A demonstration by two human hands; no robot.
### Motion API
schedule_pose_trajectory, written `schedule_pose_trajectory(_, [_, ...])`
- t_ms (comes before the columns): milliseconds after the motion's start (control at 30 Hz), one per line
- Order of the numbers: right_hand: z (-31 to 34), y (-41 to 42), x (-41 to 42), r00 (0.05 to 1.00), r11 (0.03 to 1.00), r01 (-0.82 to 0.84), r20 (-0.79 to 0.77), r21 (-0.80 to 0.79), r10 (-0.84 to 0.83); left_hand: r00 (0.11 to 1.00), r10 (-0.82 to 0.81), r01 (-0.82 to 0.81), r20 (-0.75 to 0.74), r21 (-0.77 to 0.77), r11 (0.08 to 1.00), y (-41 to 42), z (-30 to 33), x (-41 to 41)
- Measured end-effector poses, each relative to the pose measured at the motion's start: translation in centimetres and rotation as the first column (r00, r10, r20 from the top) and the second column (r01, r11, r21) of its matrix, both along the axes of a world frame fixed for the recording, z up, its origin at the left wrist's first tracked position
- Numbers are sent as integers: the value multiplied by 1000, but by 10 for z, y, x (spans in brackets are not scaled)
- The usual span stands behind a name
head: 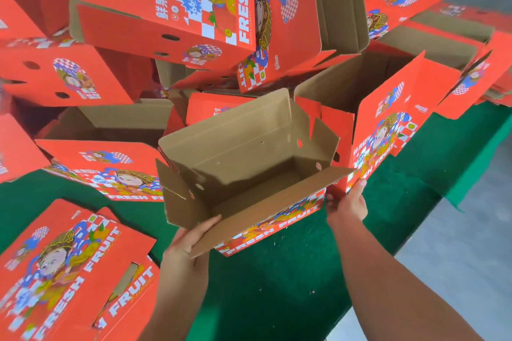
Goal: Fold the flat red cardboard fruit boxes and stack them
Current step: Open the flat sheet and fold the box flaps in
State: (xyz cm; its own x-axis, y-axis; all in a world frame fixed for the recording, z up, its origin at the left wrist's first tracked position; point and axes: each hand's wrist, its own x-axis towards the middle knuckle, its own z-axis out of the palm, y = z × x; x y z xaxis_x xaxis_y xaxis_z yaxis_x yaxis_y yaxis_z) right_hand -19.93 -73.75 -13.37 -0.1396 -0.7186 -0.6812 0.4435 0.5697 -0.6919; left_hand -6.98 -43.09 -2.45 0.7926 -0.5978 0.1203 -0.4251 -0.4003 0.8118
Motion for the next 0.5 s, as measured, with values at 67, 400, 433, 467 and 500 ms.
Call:
schedule_pose_trajectory(67, [1,-3,-5,1000,1000,-6,5,-7,6,1000,25,-25,-18,-7,1000,1,2,0])
schedule_pose_trajectory(400, [34,-43,-7,990,999,-44,132,22,40,999,35,-35,-6,16,999,-13,21,-6])
schedule_pose_trajectory(433, [37,-50,-5,987,999,-35,155,26,30,999,38,-38,-17,17,999,-15,22,-7])
schedule_pose_trajectory(467, [41,-57,-4,984,999,-39,176,25,34,999,42,-42,-29,19,999,-16,23,-9])
schedule_pose_trajectory(500, [44,-64,-4,979,998,-54,200,24,48,998,45,-44,-38,21,999,-18,23,-10])
